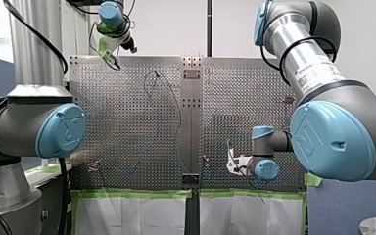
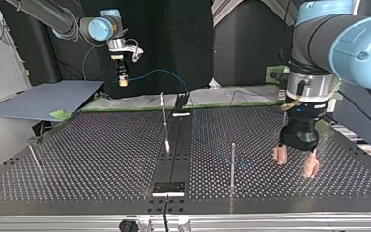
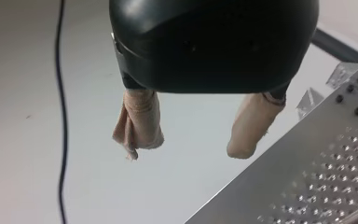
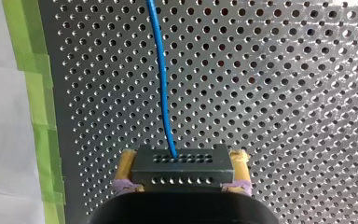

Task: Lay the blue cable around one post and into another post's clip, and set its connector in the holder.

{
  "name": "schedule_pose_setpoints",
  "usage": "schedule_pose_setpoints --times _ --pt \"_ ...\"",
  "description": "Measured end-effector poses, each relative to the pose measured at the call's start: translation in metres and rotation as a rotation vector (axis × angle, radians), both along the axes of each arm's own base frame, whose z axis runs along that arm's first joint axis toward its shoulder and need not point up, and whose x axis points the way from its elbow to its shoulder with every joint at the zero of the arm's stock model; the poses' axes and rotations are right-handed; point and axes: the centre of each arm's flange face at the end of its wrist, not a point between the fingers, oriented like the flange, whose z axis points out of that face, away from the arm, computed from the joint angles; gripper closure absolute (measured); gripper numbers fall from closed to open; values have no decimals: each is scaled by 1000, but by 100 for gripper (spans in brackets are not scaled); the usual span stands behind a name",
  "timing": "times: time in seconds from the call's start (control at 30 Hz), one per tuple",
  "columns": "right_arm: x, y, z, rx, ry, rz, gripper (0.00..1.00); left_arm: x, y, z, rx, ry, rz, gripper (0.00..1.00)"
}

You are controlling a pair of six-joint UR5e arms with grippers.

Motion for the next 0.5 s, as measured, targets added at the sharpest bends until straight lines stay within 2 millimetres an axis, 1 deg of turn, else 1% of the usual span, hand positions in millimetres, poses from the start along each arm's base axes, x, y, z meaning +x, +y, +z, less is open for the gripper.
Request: schedule_pose_setpoints --times 0.13,0.27,0.33,0.5 --pt "1 0 0 3 4 2 100 4 -5 -1 35 8 -41 0" --pt "2 0 0 8 8 4 100 15 -11 -9 74 29 -85 0" --pt "3 1 0 9 9 5 100 19 -13 -10 89 31 -103 0" --pt "3 1 0 8 9 6 100 24 -17 2 130 10 -144 0"
